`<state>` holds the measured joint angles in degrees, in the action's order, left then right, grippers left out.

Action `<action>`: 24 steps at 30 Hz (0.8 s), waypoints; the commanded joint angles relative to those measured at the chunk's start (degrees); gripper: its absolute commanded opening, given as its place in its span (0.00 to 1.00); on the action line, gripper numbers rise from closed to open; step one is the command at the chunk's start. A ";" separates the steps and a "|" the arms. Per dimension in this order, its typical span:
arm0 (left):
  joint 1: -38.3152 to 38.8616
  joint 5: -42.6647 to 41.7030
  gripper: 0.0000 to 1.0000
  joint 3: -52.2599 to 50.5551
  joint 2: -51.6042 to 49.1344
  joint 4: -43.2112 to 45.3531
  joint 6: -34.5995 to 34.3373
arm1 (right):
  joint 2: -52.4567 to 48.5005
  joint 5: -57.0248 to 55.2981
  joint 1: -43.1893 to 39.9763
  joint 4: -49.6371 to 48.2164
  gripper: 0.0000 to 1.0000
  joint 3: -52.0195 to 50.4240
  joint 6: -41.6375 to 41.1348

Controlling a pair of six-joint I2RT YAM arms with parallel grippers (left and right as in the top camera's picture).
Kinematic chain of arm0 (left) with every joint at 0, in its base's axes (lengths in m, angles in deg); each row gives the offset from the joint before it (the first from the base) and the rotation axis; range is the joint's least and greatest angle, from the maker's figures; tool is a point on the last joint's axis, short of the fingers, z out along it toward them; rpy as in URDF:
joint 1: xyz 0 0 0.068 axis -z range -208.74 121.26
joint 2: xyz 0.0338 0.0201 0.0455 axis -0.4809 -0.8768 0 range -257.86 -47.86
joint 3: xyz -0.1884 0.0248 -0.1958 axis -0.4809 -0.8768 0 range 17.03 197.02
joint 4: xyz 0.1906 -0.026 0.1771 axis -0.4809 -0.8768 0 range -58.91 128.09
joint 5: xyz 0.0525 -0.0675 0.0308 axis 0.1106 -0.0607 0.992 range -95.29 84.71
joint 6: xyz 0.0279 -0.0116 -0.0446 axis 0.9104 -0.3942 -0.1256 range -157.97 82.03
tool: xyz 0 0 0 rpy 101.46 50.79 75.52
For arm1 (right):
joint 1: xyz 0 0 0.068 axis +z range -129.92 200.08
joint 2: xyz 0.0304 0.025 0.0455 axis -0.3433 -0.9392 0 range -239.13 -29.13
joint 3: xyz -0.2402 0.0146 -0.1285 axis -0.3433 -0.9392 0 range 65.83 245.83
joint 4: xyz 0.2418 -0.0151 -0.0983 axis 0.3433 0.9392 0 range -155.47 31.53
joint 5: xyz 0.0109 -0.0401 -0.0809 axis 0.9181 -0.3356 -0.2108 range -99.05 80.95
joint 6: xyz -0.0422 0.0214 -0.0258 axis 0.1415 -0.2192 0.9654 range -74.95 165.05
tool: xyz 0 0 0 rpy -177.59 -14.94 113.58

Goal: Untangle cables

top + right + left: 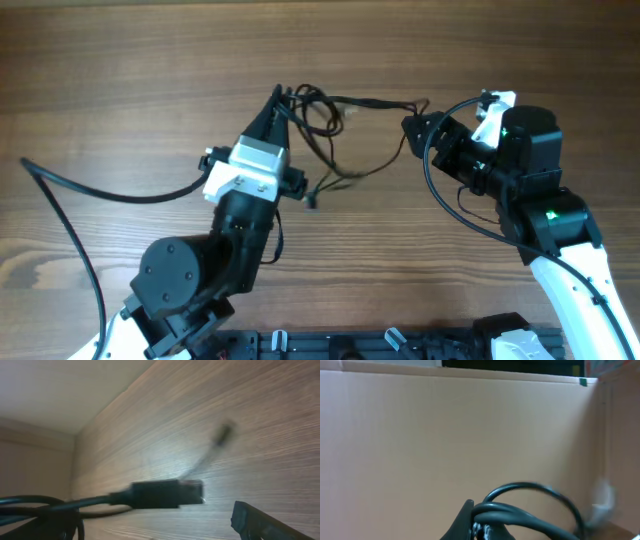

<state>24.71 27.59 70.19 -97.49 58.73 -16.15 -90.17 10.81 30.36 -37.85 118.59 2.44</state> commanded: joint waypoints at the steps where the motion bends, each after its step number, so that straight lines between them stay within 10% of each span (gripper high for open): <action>1: -0.74 2.60 0.04 0.81 1.49 -0.42 2.27 | -0.35 -3.04 -0.50 0.31 1.00 0.26 2.29; 11: -0.85 5.29 0.04 0.79 1.40 -3.52 6.32 | 6.36 34.67 -0.52 -0.04 1.00 0.28 38.62; 24: -2.27 -31.17 0.04 0.79 1.38 -14.32 6.45 | 14.78 29.66 -0.59 -14.95 1.00 0.28 22.43</action>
<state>23.81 6.72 70.35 -96.81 44.28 -10.31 -75.79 43.29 29.99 -51.69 118.54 28.15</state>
